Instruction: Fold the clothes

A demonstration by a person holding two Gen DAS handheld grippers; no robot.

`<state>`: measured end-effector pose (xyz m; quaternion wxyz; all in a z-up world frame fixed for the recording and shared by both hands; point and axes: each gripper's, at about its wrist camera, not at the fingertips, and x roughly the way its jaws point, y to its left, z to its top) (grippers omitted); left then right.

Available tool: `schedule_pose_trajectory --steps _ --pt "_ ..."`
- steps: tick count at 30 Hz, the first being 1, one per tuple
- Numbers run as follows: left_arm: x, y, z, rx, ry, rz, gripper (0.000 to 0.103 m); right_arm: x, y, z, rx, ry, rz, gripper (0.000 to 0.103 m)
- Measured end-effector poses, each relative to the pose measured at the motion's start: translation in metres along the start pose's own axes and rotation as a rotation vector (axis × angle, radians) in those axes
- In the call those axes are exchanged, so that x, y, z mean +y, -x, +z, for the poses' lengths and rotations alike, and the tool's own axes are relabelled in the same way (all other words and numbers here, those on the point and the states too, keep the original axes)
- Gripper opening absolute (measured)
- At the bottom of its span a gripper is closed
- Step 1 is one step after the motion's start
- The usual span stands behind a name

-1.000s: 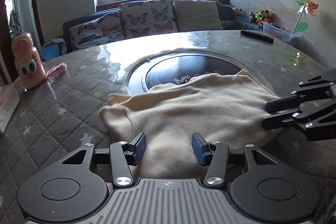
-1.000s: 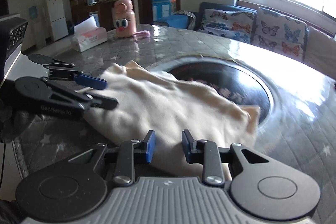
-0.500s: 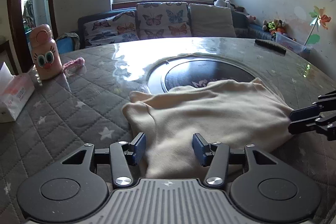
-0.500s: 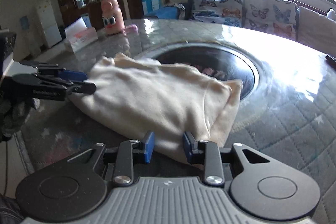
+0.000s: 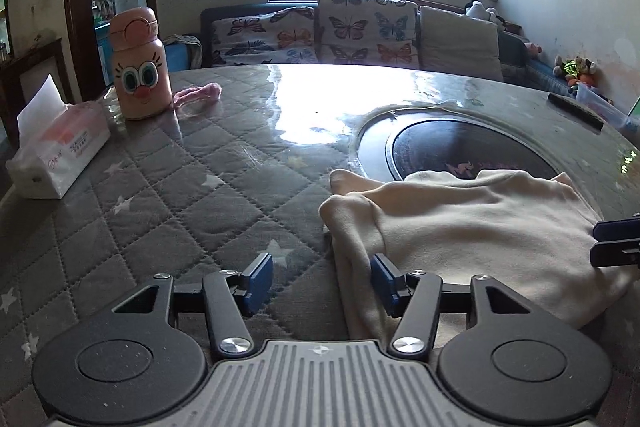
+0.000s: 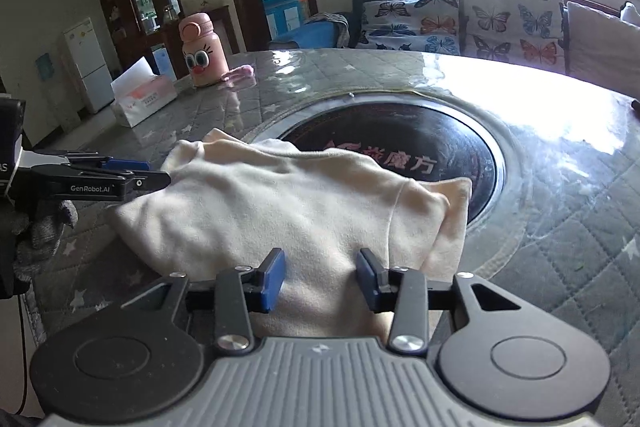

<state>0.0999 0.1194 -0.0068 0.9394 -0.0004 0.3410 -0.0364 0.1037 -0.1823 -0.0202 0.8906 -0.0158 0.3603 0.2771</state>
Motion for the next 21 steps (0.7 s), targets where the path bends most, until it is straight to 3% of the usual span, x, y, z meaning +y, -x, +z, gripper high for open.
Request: schedule_pose_trajectory --steps 9,21 --pt "-0.001 -0.012 0.017 -0.011 0.0 0.034 0.084 -0.012 -0.023 0.022 -0.011 -0.019 -0.023 0.052" --pt "0.002 -0.036 0.029 0.005 -0.019 0.057 0.095 -0.026 -0.05 0.041 -0.001 -0.054 -0.035 0.053"
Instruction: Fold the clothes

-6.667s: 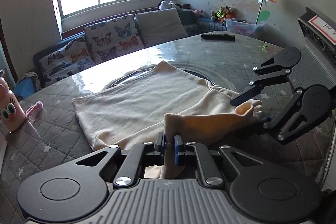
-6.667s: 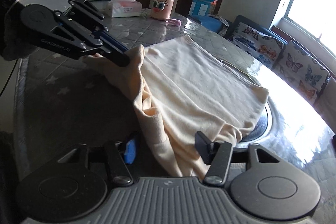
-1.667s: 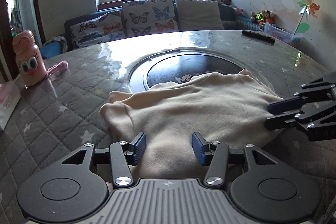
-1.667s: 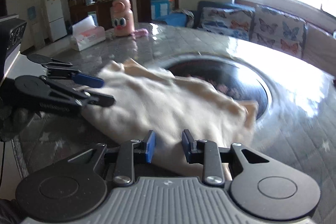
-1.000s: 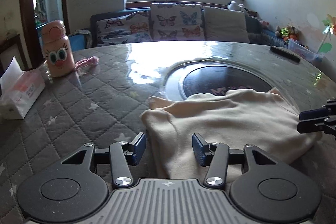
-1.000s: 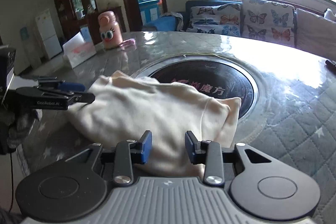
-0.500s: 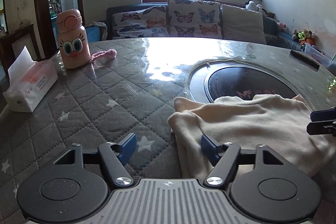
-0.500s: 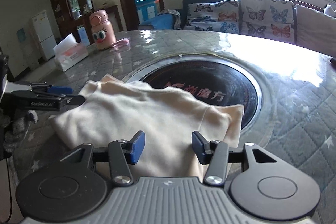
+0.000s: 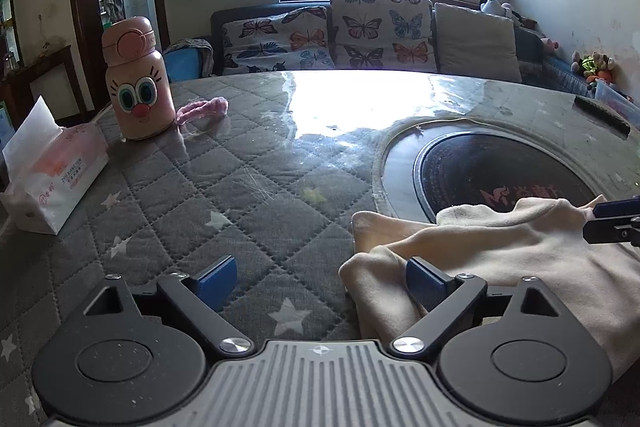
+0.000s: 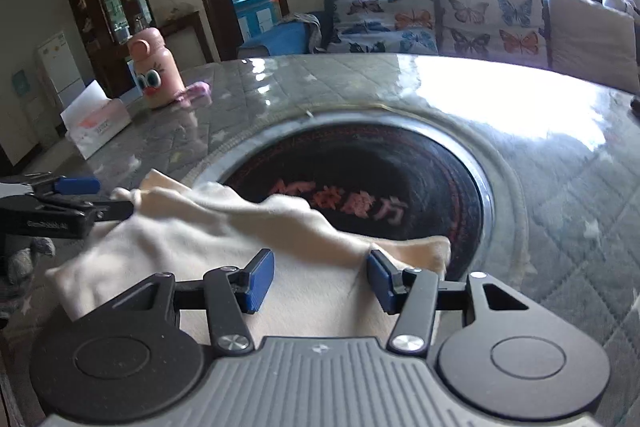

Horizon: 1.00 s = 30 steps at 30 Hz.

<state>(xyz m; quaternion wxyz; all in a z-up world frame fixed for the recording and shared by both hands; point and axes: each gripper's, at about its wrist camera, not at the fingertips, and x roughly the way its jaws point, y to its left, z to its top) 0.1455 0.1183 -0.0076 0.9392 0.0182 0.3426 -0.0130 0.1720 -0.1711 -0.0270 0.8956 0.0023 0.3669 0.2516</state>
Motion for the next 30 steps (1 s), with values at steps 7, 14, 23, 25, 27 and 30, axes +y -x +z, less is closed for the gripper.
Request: schedule_pose_trajectory --steps 7,14,23,25,27,30 --pt "0.0 -0.01 0.004 0.013 -0.008 0.017 0.099 0.019 -0.023 0.016 0.022 0.05 0.055 0.053" --pt "0.003 -0.011 0.006 0.012 -0.031 0.021 0.103 0.041 -0.019 0.017 0.011 0.113 0.039 0.059" --pt "0.002 -0.014 0.005 0.017 -0.032 0.021 0.103 0.115 -0.008 0.0 0.004 0.308 0.151 0.066" --pt "0.003 -0.015 0.005 0.018 -0.033 0.02 0.103 0.126 -0.012 -0.003 0.008 0.331 0.153 0.066" --pt "0.003 -0.016 0.005 0.02 -0.032 0.019 0.103 0.134 -0.015 -0.005 0.014 0.336 0.157 0.066" --pt "0.004 -0.018 0.005 0.021 -0.028 0.016 0.103 0.147 -0.02 -0.011 0.028 0.356 0.166 0.066"
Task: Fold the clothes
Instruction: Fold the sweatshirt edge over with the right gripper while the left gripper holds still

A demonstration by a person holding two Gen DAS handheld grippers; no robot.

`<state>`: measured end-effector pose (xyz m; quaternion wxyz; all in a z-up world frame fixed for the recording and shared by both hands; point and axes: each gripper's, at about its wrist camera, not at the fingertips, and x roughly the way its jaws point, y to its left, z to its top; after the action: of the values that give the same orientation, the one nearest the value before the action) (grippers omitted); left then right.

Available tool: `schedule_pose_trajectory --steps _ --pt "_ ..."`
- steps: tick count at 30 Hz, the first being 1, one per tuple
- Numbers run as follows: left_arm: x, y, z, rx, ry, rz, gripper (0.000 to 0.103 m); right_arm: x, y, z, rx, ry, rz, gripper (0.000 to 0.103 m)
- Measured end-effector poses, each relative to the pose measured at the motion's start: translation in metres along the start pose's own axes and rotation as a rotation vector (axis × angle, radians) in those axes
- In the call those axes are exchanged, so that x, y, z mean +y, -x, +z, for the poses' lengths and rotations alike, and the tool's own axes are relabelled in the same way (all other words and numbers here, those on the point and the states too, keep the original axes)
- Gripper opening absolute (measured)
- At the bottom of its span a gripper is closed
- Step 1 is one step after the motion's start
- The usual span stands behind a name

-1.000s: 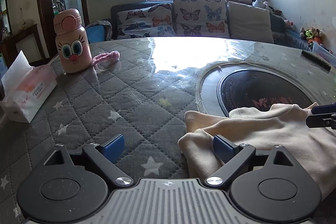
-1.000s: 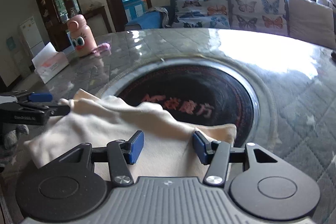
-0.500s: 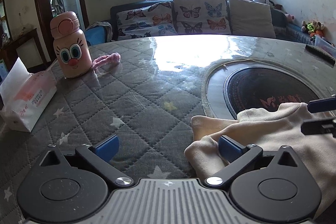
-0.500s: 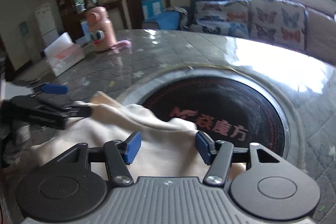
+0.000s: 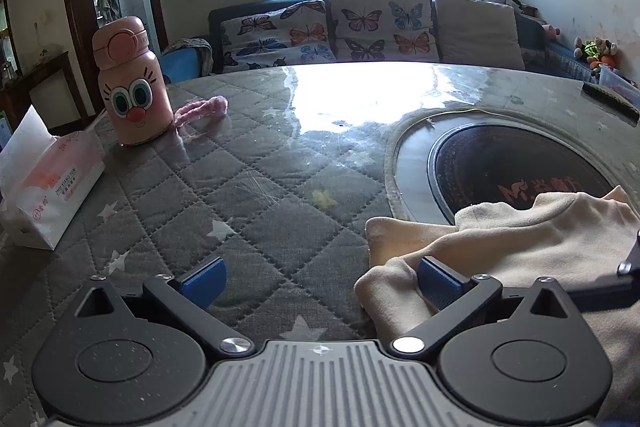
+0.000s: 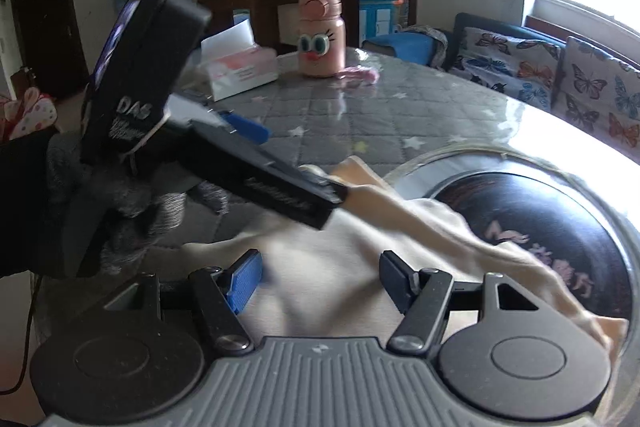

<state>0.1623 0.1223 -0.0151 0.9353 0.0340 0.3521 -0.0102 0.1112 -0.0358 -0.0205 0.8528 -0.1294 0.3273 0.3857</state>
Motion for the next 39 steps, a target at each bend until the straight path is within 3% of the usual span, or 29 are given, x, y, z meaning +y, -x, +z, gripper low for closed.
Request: schedule_pose_trajectory --steps 15,33,39 --pt "-0.001 -0.004 0.0 0.005 0.006 -0.001 0.103 0.039 -0.006 -0.007 -0.026 0.179 -0.112 0.065" --pt "-0.003 -0.004 0.0 0.01 0.006 0.01 0.103 0.043 0.008 -0.005 -0.058 0.167 -0.085 0.064" --pt "-0.002 -0.003 0.0 0.01 0.009 0.009 0.103 0.045 -0.001 -0.006 -0.019 0.176 -0.06 0.064"
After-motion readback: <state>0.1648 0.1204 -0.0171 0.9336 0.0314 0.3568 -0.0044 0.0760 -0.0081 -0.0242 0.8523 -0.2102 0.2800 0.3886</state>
